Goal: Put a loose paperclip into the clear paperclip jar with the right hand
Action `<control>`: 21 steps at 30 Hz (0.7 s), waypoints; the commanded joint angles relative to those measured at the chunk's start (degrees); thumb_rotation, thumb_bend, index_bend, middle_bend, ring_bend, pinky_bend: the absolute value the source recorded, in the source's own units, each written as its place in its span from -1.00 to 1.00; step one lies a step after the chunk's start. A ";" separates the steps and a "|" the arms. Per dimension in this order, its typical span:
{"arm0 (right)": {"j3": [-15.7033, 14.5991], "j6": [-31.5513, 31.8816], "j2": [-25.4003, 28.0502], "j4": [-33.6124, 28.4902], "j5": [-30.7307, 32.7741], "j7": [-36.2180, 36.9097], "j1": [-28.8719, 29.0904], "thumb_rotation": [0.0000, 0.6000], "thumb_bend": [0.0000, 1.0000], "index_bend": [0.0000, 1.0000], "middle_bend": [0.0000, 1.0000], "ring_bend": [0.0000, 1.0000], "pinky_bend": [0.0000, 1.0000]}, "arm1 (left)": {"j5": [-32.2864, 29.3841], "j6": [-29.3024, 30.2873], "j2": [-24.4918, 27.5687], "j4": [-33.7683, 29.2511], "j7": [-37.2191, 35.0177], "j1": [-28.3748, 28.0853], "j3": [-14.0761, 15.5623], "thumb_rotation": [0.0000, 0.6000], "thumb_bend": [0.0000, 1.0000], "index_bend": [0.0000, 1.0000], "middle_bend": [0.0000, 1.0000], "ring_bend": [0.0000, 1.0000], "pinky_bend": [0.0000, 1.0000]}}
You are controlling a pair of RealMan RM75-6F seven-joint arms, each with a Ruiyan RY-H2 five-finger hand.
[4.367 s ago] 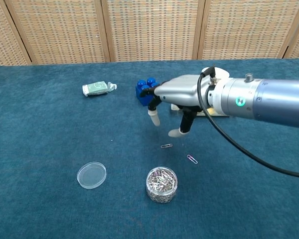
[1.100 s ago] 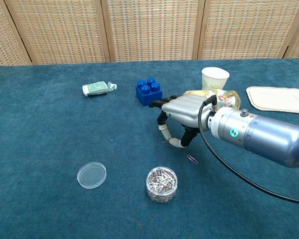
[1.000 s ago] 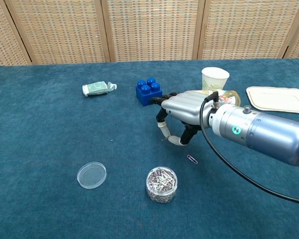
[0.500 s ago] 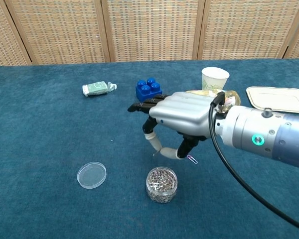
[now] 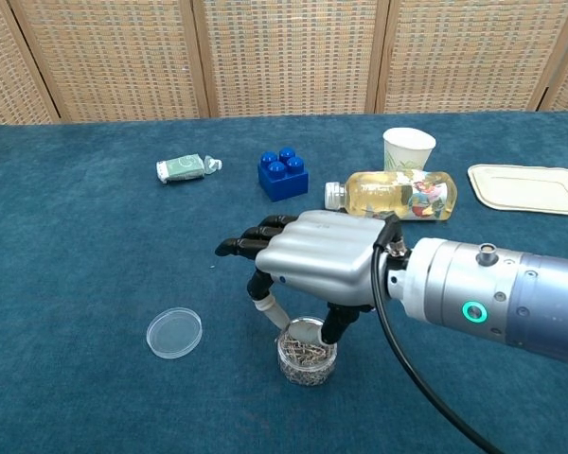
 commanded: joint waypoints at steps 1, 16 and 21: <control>-0.12 -0.14 -0.17 0.02 0.29 -0.54 -0.03 1.00 -0.17 0.43 -1.00 -1.00 -1.00 | -0.07 -0.12 0.00 0.02 0.00 -0.06 -0.02 1.00 -1.00 -1.00 -1.00 -1.00 -1.00; -0.85 0.36 1.75 -0.95 0.40 -2.96 -0.56 1.00 -0.17 0.43 -1.00 -1.00 -1.00 | -0.17 -0.36 -0.19 -0.11 0.55 -0.16 0.04 1.00 -1.00 -1.00 -1.00 -1.00 -1.00; -0.98 0.40 1.98 -1.60 0.71 -3.77 -0.70 1.00 -0.17 0.43 -1.00 -1.00 -1.00 | -0.16 -0.27 -0.23 -0.21 0.83 -0.13 0.05 1.00 -1.00 -1.00 -1.00 -1.00 -1.00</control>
